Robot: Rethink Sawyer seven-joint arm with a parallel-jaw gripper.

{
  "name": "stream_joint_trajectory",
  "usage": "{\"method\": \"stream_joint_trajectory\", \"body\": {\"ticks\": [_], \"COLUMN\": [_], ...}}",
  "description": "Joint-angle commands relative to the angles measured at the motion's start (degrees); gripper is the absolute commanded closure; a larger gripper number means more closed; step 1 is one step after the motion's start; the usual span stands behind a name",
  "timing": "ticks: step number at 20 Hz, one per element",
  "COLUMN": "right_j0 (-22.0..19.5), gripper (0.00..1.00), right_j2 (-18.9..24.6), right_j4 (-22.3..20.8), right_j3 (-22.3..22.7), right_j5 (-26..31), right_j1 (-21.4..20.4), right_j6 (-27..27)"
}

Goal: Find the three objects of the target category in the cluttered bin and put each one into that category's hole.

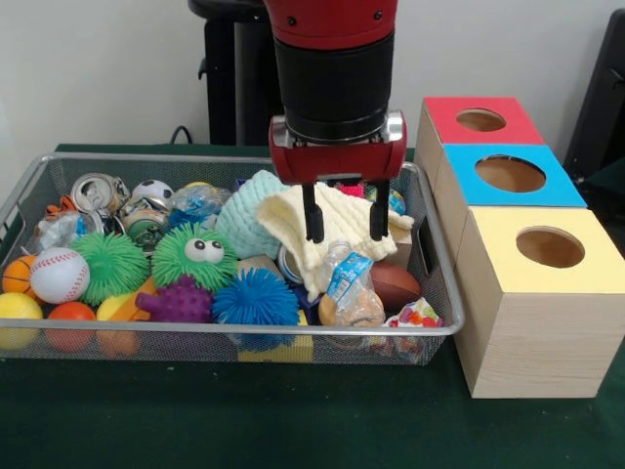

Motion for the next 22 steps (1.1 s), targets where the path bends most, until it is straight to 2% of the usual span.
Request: {"method": "stream_joint_trajectory", "body": {"ticks": [1,6,8,14,22], "right_j0": [-3.13,-3.40,-2.90,-1.20,0.29], "gripper": [0.00,0.00,0.00,0.00,0.00], "right_j2": [5.61,6.70,6.91,6.90,6.70], "right_j4": [-2.67,-3.23,-3.66,-5.53,-10.12], "right_j3": [12.84,13.40,12.31,8.12,3.53], "right_j5": [-0.84,0.72,1.36,0.82,-1.95], "right_j1": [-5.66,-7.02,-6.51,-2.80,2.37], "right_j6": [-16.27,-14.94,-14.54,-13.58,-12.81]}}
